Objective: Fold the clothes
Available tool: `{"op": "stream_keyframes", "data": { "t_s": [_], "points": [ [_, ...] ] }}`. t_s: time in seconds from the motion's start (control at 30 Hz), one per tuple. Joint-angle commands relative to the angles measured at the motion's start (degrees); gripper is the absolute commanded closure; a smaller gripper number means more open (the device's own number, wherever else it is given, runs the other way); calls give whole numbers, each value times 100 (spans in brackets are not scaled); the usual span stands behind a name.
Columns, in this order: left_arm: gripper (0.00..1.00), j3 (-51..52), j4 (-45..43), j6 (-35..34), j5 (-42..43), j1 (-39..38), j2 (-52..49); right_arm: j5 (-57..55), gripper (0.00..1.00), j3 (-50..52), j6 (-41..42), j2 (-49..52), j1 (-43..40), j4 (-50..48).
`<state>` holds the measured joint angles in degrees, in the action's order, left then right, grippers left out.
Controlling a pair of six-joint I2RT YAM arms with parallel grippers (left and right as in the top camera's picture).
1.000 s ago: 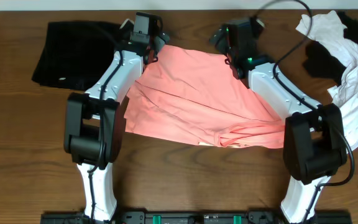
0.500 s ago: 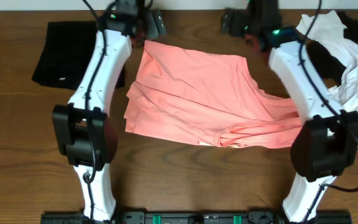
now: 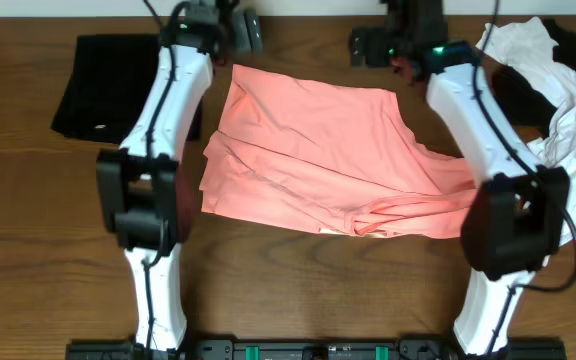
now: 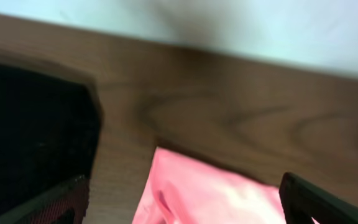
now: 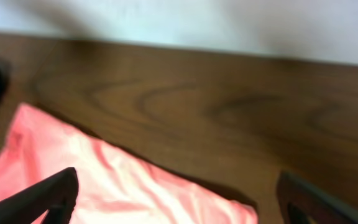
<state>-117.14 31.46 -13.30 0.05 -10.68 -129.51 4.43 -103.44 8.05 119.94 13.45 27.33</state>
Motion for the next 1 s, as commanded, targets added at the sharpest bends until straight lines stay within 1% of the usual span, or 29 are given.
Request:
{"op": "stream_keyframes", "data": {
  "t_s": [0.0,0.1,0.2,0.4,0.57,0.6,0.73,0.97],
  "points": [
    [2,-52,-63,758,105,-52,-308,52,9,-70,-184,308,98,-24],
    [2,-52,-101,1113,105,-101,-391,52,14,-70,-33,481,98,-26],
    [1,-42,-92,1270,103,-127,-442,55,16,-70,136,658,98,-13],
    [1,-39,-9,1353,107,-131,-621,9,22,-68,138,772,96,186],
    [0,-31,55,1353,107,-164,-844,7,23,-59,247,772,17,317],
    [2,-31,61,1353,105,-168,-881,2,23,-57,262,772,-11,367],
    [2,-31,103,1353,107,-168,-949,4,25,-52,271,772,-74,466],
    [2,-28,9,1373,107,-168,-1156,9,26,-37,372,772,-111,531]
  ]
}}
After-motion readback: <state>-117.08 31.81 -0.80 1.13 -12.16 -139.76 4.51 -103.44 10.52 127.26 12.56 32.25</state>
